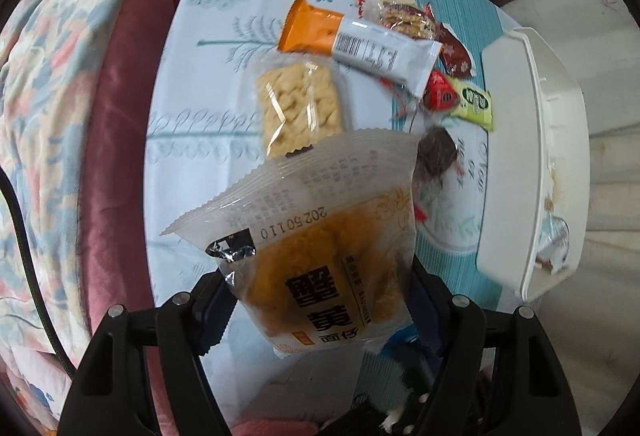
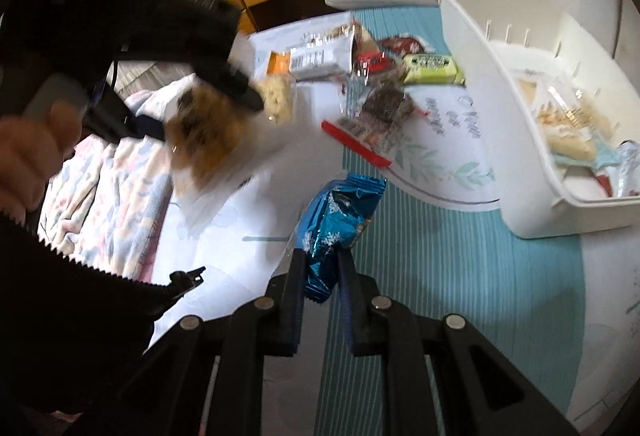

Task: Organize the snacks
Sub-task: 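Carry the orange-yellow bag with left tool while right tool carries the blue snack to the tray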

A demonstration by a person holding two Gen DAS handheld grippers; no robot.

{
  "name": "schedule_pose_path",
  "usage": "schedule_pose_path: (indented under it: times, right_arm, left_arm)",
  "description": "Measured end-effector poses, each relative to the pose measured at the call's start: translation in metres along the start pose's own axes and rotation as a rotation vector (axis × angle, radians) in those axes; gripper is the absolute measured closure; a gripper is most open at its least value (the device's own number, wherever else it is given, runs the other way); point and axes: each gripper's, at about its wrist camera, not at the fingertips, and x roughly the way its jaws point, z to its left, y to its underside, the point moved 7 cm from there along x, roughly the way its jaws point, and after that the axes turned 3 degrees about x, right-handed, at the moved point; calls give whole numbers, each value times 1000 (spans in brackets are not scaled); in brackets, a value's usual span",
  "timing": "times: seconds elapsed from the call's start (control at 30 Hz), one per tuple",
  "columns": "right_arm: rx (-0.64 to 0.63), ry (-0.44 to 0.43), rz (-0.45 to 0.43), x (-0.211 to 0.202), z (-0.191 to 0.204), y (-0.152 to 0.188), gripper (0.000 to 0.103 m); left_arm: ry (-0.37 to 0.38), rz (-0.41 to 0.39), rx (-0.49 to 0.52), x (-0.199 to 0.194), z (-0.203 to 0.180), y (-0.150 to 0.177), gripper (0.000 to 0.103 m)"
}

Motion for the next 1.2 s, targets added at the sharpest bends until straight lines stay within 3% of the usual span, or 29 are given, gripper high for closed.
schedule_pose_path:
  times: [0.2, 0.53, 0.93, 1.2]
  right_arm:
    - [3, 26, -60, -34, 0, -8, 88]
    - [8, 44, -132, -77, -33, -33, 88]
    - [-96, -36, -147, -114, -88, -55, 88]
    - [-189, -78, -142, -128, -133, -65, 88]
  left_arm:
    - [19, -3, 26, -23, 3, 29, 29]
    - [36, -62, 73, -54, -33, 52, 29]
    - [125, -219, -14, -68, -104, 63, 29]
    - [193, -367, -52, -75, -163, 60, 29]
